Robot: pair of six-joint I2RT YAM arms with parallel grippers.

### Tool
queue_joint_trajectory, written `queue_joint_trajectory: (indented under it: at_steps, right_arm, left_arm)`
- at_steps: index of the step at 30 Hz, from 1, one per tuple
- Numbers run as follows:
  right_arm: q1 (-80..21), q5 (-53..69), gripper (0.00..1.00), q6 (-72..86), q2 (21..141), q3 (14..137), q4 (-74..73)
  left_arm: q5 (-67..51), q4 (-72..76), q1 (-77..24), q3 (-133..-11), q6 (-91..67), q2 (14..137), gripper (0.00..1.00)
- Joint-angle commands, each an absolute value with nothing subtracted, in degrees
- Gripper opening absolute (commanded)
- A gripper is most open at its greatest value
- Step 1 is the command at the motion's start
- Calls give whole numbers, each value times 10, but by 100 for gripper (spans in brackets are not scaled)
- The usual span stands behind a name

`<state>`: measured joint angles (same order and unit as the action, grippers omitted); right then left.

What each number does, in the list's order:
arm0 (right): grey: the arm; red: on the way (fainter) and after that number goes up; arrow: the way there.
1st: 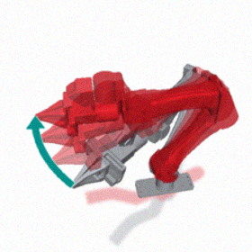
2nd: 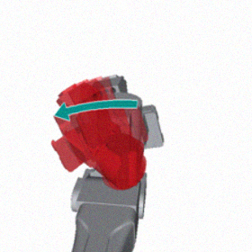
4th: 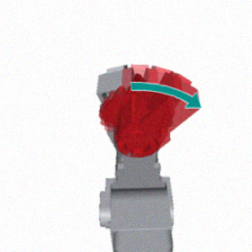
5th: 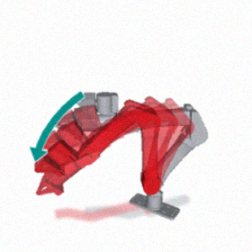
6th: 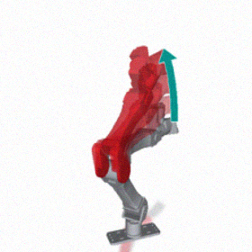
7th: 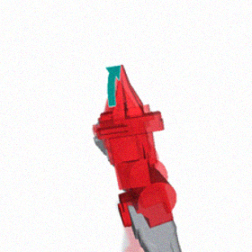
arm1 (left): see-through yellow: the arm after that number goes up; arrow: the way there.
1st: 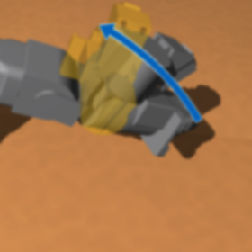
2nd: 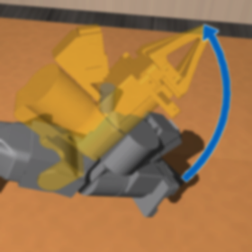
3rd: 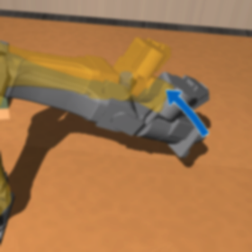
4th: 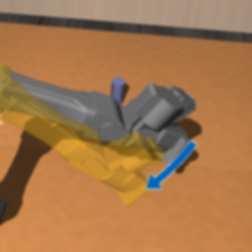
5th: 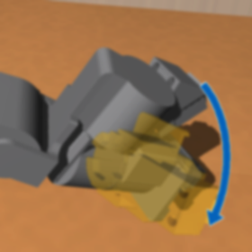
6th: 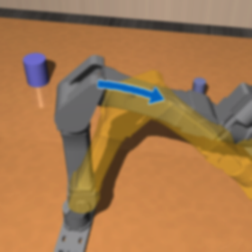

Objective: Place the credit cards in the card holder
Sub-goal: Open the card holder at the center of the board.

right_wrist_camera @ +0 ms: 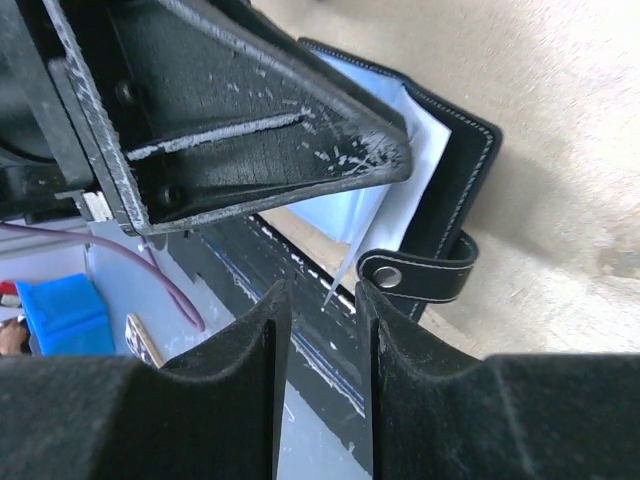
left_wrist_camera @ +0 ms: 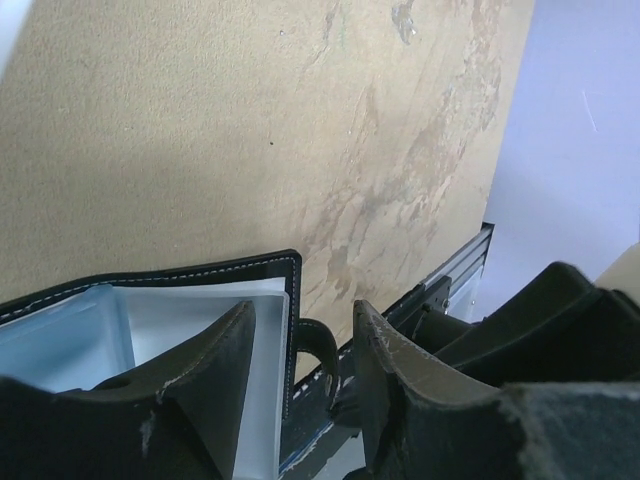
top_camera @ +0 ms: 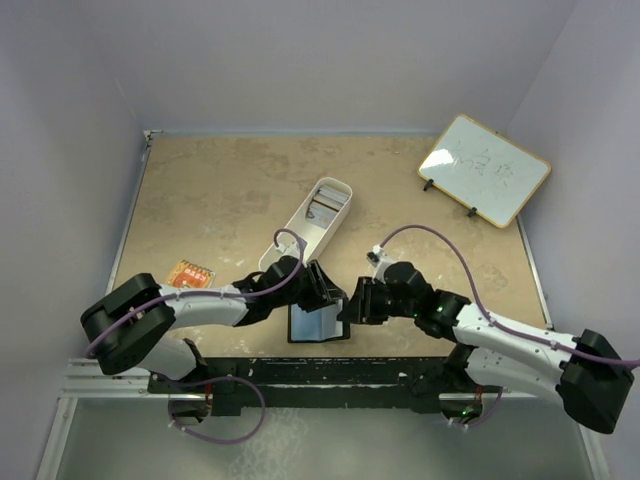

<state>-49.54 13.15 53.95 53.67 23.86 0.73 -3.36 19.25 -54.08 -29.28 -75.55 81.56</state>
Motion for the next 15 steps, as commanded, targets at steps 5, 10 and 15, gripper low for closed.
queue_joint_trajectory:
  at_steps: [5,10,15]
  right_arm:
    - [-563,82,38,561,595,286,55]
    - [-594,61,42,564,634,297,65]
    - [-606,32,36,559,672,304,66]
  left_arm:
    - [-14,222,-544,-317,-735,831,41]
    - [-12,220,-544,-317,-734,830,41]
    - [-9,211,-544,-316,-734,823,41]
